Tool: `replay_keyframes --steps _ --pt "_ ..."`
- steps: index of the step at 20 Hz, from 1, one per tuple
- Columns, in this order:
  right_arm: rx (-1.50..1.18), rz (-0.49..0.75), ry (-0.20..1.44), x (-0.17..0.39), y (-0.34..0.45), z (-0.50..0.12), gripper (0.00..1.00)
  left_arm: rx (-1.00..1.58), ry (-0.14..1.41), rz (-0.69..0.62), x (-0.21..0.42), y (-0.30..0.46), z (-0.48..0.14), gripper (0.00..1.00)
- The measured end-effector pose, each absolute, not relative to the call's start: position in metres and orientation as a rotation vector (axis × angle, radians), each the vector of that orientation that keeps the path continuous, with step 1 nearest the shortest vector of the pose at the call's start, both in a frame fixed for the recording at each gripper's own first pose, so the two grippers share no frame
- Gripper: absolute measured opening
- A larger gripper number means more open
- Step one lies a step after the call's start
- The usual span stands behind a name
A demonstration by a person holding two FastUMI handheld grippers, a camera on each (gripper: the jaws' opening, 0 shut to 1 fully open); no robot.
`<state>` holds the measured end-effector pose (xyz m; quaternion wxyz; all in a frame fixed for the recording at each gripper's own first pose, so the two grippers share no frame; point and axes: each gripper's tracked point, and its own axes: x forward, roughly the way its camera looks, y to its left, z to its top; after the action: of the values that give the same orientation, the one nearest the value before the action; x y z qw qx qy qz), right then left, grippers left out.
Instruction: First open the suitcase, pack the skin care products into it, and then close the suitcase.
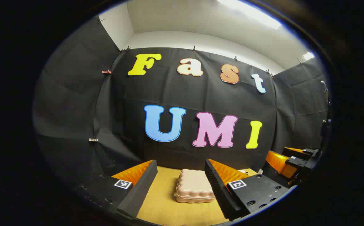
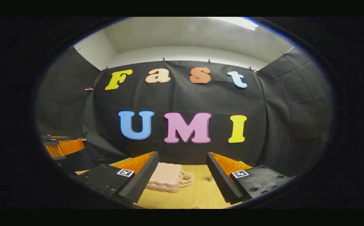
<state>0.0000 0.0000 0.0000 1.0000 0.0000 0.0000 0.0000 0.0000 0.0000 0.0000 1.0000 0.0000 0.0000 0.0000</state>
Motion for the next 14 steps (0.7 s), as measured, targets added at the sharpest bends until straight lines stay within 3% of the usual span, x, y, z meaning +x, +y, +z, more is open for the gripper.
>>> replay_keyframes --steps 10,14 --pt "-0.036 -0.018 -0.017 0.009 -0.018 -0.004 0.96 0.022 0.049 -0.041 0.021 -0.03 -0.021 0.96" --pt "-0.031 -0.099 -0.052 0.019 -0.058 0.008 0.94 -0.002 0.05 -0.089 0.049 -0.07 -0.026 0.96"
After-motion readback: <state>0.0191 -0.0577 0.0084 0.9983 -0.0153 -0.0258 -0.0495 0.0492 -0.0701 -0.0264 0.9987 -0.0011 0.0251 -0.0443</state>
